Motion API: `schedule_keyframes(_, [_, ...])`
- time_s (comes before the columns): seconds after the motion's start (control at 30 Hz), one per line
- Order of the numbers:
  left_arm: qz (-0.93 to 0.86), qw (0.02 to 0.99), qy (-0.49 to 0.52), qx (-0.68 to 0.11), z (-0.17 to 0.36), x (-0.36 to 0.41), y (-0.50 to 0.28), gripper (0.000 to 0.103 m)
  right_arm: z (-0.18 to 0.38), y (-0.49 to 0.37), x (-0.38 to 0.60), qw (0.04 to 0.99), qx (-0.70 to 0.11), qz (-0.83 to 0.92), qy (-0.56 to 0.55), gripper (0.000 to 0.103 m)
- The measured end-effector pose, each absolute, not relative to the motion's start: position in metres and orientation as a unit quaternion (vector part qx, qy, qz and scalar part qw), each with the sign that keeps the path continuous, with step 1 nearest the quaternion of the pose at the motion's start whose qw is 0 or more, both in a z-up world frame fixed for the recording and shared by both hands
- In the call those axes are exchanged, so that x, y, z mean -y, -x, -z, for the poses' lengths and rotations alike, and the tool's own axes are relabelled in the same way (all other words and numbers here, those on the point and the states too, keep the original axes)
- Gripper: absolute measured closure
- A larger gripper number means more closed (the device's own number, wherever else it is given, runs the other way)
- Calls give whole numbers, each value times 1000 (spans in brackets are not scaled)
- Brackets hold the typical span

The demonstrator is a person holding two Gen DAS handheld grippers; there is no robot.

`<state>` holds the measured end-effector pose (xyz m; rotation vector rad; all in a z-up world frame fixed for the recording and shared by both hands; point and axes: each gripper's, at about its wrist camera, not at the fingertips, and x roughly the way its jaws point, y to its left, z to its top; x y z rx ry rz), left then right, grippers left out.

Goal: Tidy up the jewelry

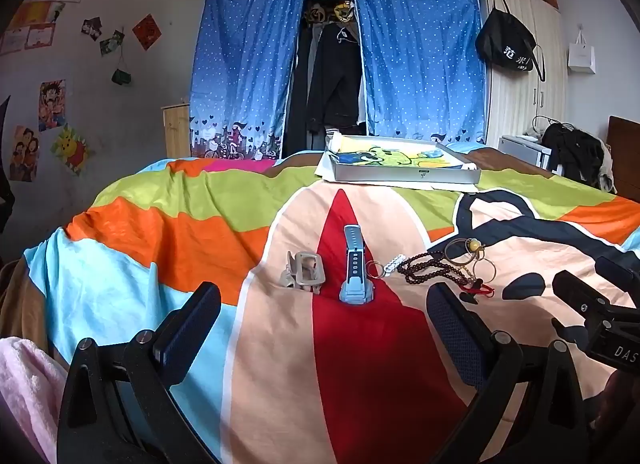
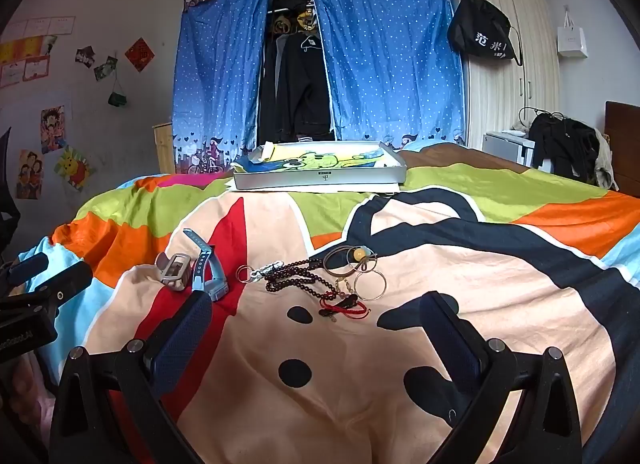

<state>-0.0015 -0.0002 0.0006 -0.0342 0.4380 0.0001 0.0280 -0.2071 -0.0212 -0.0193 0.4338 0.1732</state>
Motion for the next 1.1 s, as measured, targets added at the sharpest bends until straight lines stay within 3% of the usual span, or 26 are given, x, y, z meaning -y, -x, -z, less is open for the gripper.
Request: schedule_keyframes(1.1, [-4, 975, 17, -221, 0, 0, 0, 2, 20, -29, 207, 973, -215, -85, 9, 0])
